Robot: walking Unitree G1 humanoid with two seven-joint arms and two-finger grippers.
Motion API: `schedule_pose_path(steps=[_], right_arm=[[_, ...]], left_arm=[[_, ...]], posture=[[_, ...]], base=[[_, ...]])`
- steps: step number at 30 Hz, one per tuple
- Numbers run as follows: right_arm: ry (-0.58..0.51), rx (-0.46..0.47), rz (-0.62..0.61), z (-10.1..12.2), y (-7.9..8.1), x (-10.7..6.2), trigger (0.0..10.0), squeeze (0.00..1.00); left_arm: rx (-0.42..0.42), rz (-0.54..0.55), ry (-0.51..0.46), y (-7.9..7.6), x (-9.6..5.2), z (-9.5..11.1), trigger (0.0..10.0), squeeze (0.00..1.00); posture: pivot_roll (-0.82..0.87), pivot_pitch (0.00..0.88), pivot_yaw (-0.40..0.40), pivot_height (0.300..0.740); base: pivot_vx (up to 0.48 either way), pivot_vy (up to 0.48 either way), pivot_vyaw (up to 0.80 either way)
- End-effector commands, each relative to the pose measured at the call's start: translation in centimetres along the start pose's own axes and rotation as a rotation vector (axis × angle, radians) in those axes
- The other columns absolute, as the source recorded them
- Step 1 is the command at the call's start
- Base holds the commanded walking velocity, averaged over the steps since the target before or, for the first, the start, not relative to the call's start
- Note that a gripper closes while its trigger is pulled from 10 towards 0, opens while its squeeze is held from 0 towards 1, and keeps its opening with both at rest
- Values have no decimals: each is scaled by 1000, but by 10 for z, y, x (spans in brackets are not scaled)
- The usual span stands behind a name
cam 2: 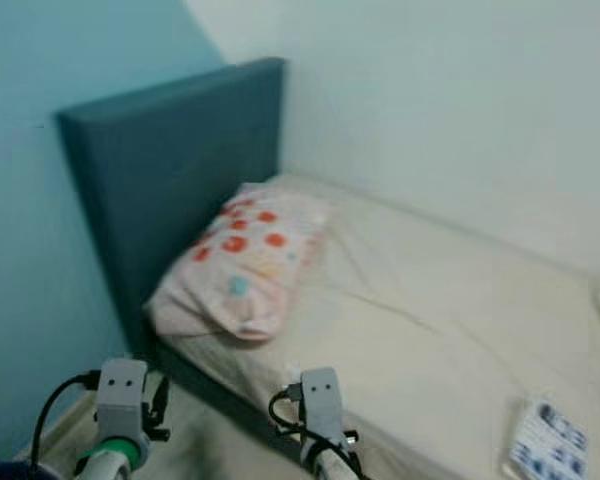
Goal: Clean up the room
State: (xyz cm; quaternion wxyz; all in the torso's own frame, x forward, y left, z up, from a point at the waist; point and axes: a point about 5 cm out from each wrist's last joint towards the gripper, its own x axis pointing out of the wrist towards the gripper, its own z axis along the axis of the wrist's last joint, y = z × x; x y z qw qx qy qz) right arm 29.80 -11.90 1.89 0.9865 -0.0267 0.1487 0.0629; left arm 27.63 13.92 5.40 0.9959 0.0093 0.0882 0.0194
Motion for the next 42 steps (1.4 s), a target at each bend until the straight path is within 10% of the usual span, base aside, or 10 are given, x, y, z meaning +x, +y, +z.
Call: schedule_pose_path(steps=[1, 42], right_arm=[[26, 4, -7, -7, -1, -3, 10000, 0], [22, 2, -21, -7, -4, -3, 10000, 0]], left_arm=[[2, -11, 20, -3, -2, -5, 10000, 0], [29, 0, 45, -5, 0, -9, 10000, 0]], posture=[[43, 30, -38, 740], [37, 30, -35, 740]], base=[[0, 0, 800], [0, 0, 800]])
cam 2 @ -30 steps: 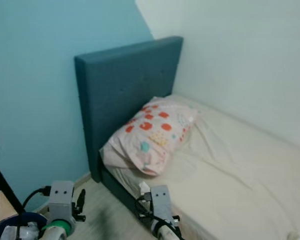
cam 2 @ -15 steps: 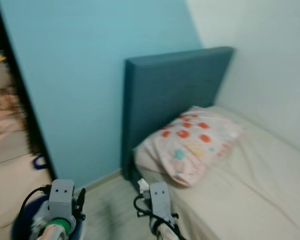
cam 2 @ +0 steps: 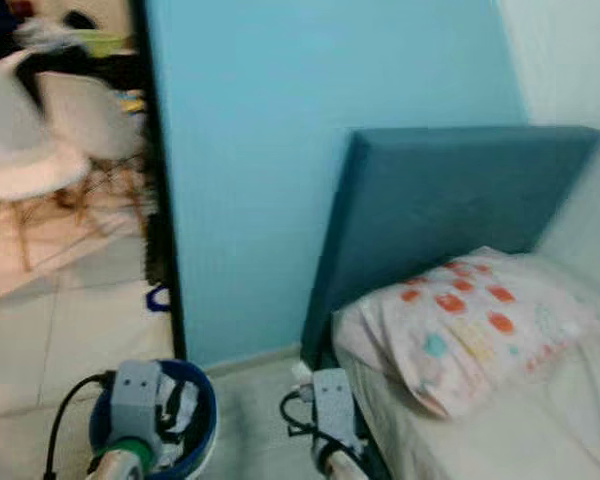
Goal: Clean up the room
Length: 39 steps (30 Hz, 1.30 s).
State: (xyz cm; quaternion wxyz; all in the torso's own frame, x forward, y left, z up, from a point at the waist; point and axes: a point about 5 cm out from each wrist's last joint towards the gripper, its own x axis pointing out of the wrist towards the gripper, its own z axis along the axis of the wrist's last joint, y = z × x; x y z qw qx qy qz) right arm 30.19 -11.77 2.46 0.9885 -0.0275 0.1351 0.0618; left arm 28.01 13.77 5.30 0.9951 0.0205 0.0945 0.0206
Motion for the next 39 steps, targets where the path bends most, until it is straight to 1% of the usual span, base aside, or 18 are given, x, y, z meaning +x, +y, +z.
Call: schedule_pose_path(steps=[1, 9, 20, 22, 24, 39], right_arm=[[50, 4, -17, -13, -5, -5, 10000, 0], [42, 3, -22, -12, -6, -5, 10000, 0], [38, -3, -34, -12, -13, -6, 10000, 0], [30, 25, -45, -11, -14, -6, 10000, 0], [27, 30, -47, -11, -14, -6, 10000, 0], [25, 32, -48, -11, -14, -6, 10000, 0]], left_arm=[[7, -5, 32, -3, -3, -9, 10000, 0], [7, -7, 30, -4, -3, -8, 10000, 0], [3, -5, 26, -4, -2, -8, 10000, 0], [1, -6, 25, -3, -2, -8, 10000, 0], [0, -6, 24, -3, -2, -9, 10000, 0], [-13, -13, 21, -3, -1, -8, 10000, 0]], posture=[[37, 30, -35, 740], [35, 29, -35, 740], [28, 24, -33, 740], [25, 21, -33, 740], [23, 20, -33, 740], [23, 17, -33, 740]], base=[[0, 0, 800], [0, 0, 800], [0, 0, 800], [0, 0, 0], [0, 0, 0], [0, 0, 0]])
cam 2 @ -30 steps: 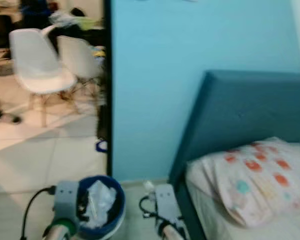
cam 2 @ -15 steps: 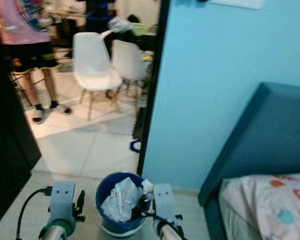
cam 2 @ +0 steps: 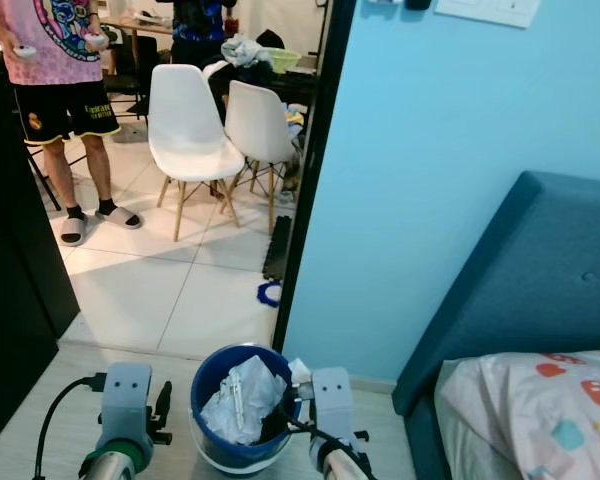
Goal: Clean up the room
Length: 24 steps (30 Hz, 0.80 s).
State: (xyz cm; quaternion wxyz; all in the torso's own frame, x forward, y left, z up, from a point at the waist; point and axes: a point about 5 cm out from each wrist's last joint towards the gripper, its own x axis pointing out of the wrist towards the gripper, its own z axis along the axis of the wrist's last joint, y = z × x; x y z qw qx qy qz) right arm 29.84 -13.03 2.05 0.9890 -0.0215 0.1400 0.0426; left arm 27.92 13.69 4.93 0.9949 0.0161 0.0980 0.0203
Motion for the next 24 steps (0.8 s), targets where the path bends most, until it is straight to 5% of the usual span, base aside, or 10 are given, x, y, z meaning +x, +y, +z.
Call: schedule_pose_path(steps=[1, 7, 24], right_arm=[[16, 14, -12, -5, -3, -3, 10000, 0], [16, 18, -13, -5, -3, -2, 10000, 0], [19, 22, -12, -5, -2, -2, 10000, 0]], left_arm=[[-4, -12, 14, -2, -1, -4, 10000, 0], [-19, -24, 11, -2, -1, -3, 10000, 0], [-32, -33, 6, -2, -1, -2, 10000, 0]], posture=[[23, 17, -33, 740], [23, 23, -35, 740], [26, 27, -36, 740]], base=[[0, 0, 0], [0, 0, 0], [282, 0, 0]])
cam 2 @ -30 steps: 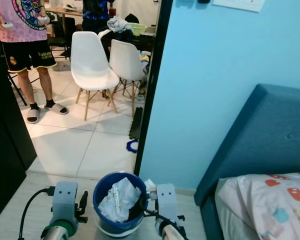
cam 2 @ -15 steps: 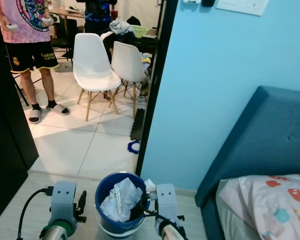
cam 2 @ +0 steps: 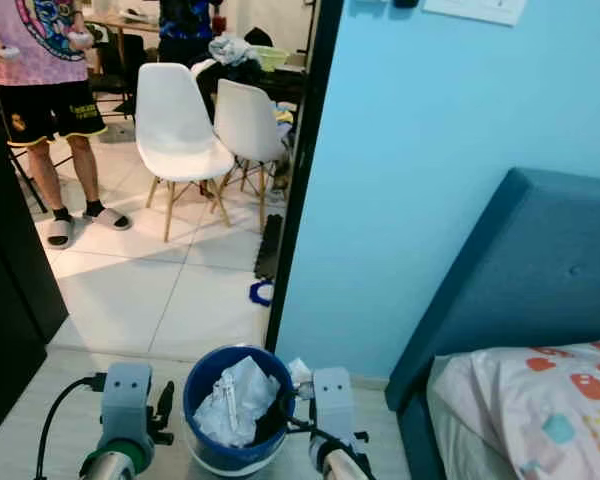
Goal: Clean up the room
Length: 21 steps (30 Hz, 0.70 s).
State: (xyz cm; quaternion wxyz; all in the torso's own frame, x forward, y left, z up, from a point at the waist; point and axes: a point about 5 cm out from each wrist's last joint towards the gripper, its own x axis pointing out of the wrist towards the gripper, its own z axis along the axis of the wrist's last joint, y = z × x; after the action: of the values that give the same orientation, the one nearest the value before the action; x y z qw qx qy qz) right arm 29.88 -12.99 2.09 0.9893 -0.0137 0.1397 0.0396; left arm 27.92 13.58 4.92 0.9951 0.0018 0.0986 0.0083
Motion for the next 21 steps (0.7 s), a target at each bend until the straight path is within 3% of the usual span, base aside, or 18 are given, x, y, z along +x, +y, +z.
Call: schedule_pose_path(steps=[1, 21], right_arm=[[21, 7, -8, -6, -3, -3, 10000, 0], [24, 11, -6, -6, -1, -2, 10000, 0]], left_arm=[[-6, -7, 4, -1, -1, -2, 10000, 0], [-16, -14, -4, 0, -1, 0, 10000, 0]], posture=[[26, 27, -36, 740], [32, 25, -36, 740]], base=[[289, 0, 0], [299, 0, 0]])
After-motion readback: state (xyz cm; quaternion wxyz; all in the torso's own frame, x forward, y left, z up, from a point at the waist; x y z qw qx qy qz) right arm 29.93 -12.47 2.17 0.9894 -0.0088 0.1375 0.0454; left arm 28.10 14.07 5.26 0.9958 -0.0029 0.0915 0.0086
